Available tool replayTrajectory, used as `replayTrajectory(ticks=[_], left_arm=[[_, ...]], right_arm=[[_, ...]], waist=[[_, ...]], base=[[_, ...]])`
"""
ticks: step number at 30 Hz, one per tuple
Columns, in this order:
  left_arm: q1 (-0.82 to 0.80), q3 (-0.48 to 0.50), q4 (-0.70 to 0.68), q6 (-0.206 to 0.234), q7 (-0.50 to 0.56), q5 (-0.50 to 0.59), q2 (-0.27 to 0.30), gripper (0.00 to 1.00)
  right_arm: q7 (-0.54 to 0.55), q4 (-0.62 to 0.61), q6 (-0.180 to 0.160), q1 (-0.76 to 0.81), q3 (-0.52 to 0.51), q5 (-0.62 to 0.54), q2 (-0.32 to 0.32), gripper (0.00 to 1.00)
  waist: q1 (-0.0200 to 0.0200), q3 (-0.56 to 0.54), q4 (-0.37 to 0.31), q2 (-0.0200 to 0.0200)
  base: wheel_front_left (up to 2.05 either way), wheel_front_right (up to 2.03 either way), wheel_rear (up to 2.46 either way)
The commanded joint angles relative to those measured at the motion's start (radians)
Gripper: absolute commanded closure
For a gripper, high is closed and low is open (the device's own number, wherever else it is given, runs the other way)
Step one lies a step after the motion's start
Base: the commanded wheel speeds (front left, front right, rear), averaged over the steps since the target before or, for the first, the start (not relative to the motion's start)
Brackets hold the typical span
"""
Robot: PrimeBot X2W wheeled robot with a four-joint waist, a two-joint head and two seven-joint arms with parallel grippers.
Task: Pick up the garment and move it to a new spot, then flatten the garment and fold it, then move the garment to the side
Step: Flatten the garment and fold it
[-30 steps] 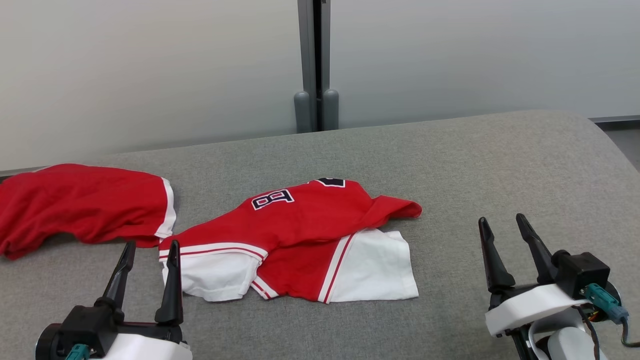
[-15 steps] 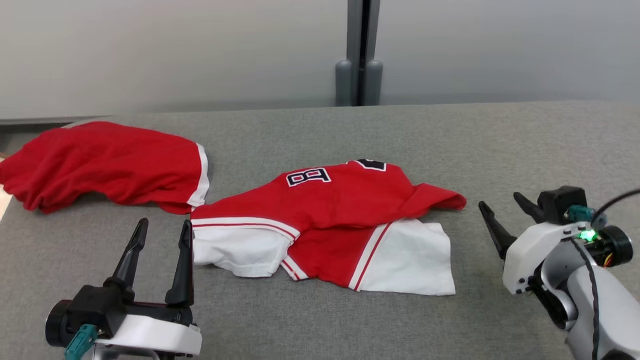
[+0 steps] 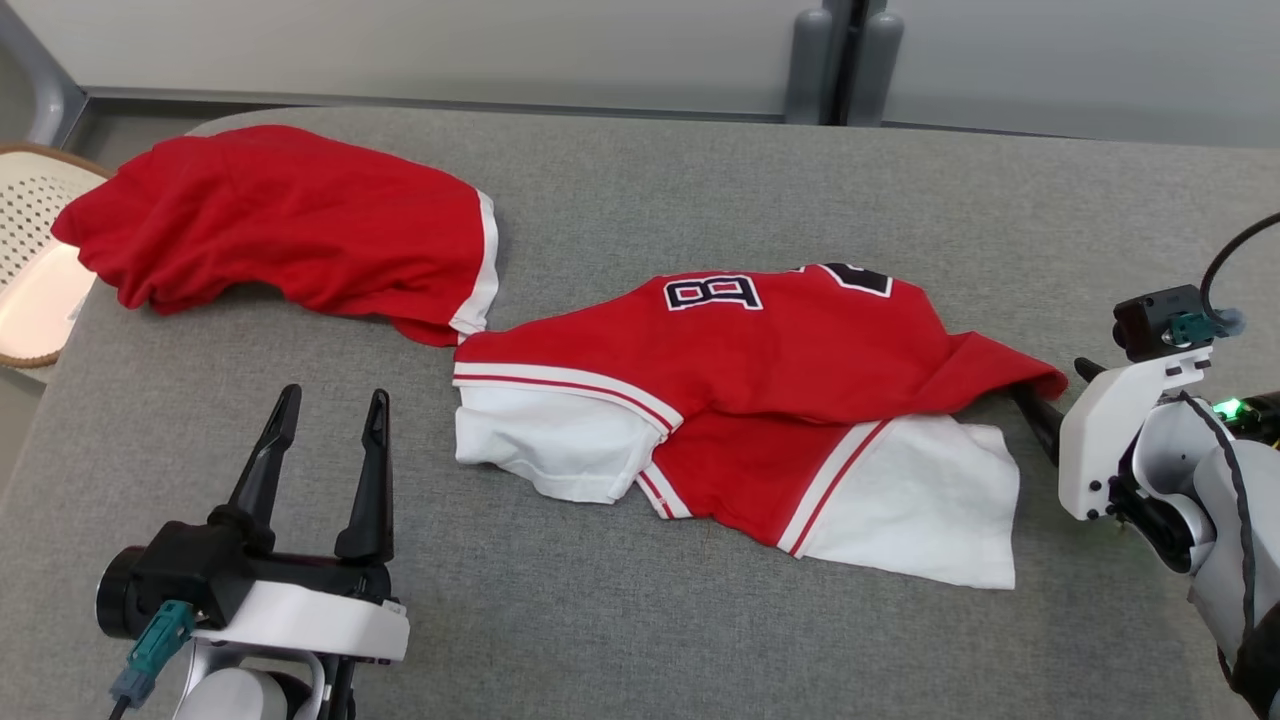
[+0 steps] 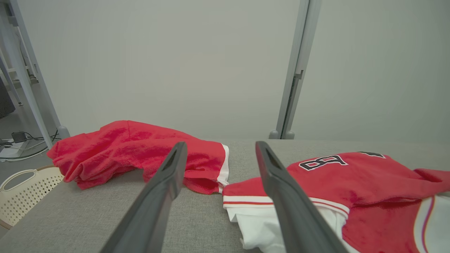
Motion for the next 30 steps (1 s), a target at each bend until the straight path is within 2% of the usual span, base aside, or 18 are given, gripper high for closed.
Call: replayTrajectory(ticks=[1, 4, 5, 6, 11, 16, 21, 26, 30], left_arm=[[-0.022, 0.0, 0.0, -0.005, -0.005, -0.004, -0.001, 0.0], [-0.031, -0.003, 0.012, -0.006, -0.007, -0.002, -0.004, 0.0], [-0.033, -0.003, 0.015, -0.006, -0.009, -0.002, -0.004, 0.0], [-0.033, -0.001, 0.023, -0.006, -0.011, -0.003, -0.004, 0.0], [-0.011, 0.002, 0.041, -0.001, -0.015, -0.009, -0.005, 0.0], [0.012, 0.003, 0.055, 0.001, -0.013, -0.013, 0.003, 0.0], [0.036, 0.005, 0.058, 0.006, -0.005, -0.022, 0.009, 0.0], [0.072, 0.013, 0.055, 0.017, 0.001, -0.03, 0.016, 0.0], [0.096, 0.013, 0.051, 0.019, 0.003, -0.036, 0.021, 0.0]], right_arm=[[0.009, 0.009, 0.0, -0.008, 0.008, 0.01, -0.004, 0.0], [0.028, 0.022, 0.0, -0.042, 0.05, 0.046, -0.02, 0.0], [0.035, 0.024, 0.0, -0.046, 0.069, 0.059, -0.023, 0.2], [0.02, 0.02, 0.0, -0.054, 0.099, 0.075, -0.033, 1.0], [-0.025, 0.029, 0.0, -0.051, 0.154, 0.104, -0.048, 1.0], [-0.132, 0.035, 0.0, -0.057, 0.169, 0.068, -0.055, 1.0], [-0.183, 0.021, 0.0, -0.016, 0.197, 0.008, -0.066, 1.0], [-0.237, -0.022, 0.0, 0.042, 0.165, -0.087, -0.074, 1.0], [-0.231, -0.081, 0.0, 0.143, 0.128, -0.154, -0.054, 1.0]], waist=[[0.0, 0.018, 0.018, 0.0], [0.0, 0.026, 0.028, 0.0], [0.0, 0.026, 0.03, 0.0], [0.0, 0.018, 0.03, 0.0], [0.0, -0.024, 0.005, 0.0], [0.0, -0.076, -0.044, 0.0], [0.0, -0.121, -0.094, 0.0], [0.0, -0.156, -0.141, 0.0], [0.0, -0.172, -0.17, 0.0]], base=[[0.0, 0.0, 0.0], [0.0, 0.0, 0.0], [0.0, 0.0, 0.0], [0.0, 0.0, 0.0], [0.0, 0.0, 0.0], [0.0, 0.0, 0.0], [0.0, 0.0, 0.0], [0.0, 0.0, 0.0], [0.0, 0.0, 0.0]])
